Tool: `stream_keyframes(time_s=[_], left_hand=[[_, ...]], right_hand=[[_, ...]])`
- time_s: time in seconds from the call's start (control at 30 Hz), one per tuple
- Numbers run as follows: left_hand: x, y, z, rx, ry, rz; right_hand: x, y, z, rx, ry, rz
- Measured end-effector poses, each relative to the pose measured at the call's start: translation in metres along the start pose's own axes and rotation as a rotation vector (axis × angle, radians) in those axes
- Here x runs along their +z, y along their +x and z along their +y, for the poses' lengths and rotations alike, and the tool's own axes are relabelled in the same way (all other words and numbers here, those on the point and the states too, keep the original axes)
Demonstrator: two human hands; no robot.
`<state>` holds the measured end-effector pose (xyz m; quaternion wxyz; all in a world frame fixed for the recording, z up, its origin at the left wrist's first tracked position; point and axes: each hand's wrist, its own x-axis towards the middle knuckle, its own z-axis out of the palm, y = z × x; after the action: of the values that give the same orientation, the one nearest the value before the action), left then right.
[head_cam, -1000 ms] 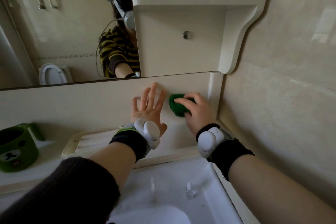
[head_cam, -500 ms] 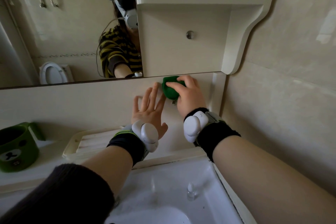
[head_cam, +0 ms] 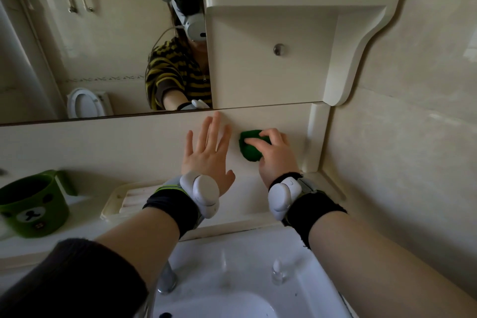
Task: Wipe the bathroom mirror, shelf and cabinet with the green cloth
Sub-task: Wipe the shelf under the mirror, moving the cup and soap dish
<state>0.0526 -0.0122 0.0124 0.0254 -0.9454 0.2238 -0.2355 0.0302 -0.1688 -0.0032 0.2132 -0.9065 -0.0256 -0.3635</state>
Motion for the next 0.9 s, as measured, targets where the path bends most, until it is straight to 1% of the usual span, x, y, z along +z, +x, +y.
stream_keyframes(time_s=[0.3,0.67,0.9], left_hand=[[0.000,0.002,-0.002,-0.010,0.062,-0.053],[0.008,0.005,-0.003,0.003,0.077,-0.033],[0.007,0.008,-0.006,0.010,0.092,-0.088]], right_hand=[[0.004,-0.012,-0.002,0.028,0.025,-0.007],[0.002,-0.014,-0.001,0.019,0.027,-0.023],[-0.001,-0.017,0.002,0.014,0.020,-0.059]])
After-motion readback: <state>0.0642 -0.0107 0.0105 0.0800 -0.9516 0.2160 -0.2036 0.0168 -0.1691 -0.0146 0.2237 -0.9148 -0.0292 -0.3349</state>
